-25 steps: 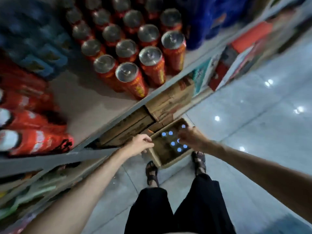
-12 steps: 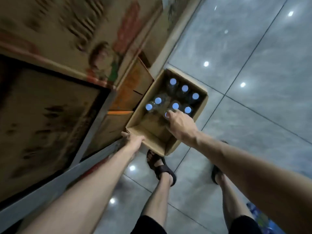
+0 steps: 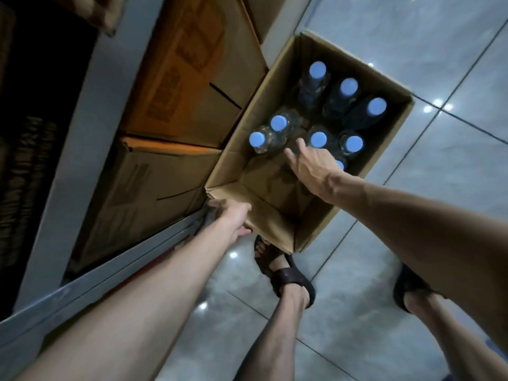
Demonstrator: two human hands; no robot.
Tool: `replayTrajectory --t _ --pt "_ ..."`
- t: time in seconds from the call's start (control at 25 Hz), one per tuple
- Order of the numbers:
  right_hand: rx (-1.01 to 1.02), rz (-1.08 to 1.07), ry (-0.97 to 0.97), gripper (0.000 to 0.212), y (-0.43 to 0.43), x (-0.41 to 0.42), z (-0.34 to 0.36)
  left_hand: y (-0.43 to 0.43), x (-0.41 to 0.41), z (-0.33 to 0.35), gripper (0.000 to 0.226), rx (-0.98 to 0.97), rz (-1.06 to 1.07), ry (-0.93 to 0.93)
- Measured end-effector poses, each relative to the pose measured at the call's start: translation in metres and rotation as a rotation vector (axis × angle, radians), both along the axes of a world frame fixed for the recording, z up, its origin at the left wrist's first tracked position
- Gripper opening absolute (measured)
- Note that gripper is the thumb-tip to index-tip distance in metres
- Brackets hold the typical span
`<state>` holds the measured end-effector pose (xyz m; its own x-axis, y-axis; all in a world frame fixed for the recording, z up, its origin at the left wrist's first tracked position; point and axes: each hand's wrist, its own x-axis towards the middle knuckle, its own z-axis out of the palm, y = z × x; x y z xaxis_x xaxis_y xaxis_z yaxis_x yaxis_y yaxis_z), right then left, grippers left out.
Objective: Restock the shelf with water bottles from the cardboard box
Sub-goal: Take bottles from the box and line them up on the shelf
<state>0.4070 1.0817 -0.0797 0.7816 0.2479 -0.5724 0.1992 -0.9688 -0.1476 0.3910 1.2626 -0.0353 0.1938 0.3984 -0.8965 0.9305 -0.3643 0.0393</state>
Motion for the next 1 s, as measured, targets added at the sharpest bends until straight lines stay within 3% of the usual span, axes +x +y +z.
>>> replayTrajectory --t 0.12,0.2,0.32,0.44,0.56,0.84,1.0 --pt "0.108 -0.027 -0.02 0.039 0.004 0.005 0.006 0.007 0.002 0.009 0.1 0.084 -0.117 -0.079" --pt "0.274 -0.14 0.017 0.032 0.003 0.004 0.032 0.008 0.001 0.025 0.108 0.194 -0.4 -0.156" --pt "0.538 -0.299 0.017 0.027 -0.012 -0.001 0.092 -0.012 -0.007 0.057 0.116 0.001 -0.661 -0.296" --pt "0.738 -0.509 0.0 0.018 -0.039 0.01 0.178 -0.047 0.002 0.114 0.105 -0.214 -0.687 -0.391" --pt "0.829 -0.664 0.027 0.012 -0.069 0.022 0.273 -0.07 0.024 0.192 0.101 -0.28 -0.692 -0.56" --pt "1.02 -0.859 0.042 0.024 -0.113 0.051 0.482 -0.097 0.063 0.407 0.061 -0.5 -0.704 -0.476" --pt "1.132 -0.877 0.13 0.032 -0.119 0.049 0.602 -0.108 0.065 0.538 0.054 -0.564 -0.713 -0.486"
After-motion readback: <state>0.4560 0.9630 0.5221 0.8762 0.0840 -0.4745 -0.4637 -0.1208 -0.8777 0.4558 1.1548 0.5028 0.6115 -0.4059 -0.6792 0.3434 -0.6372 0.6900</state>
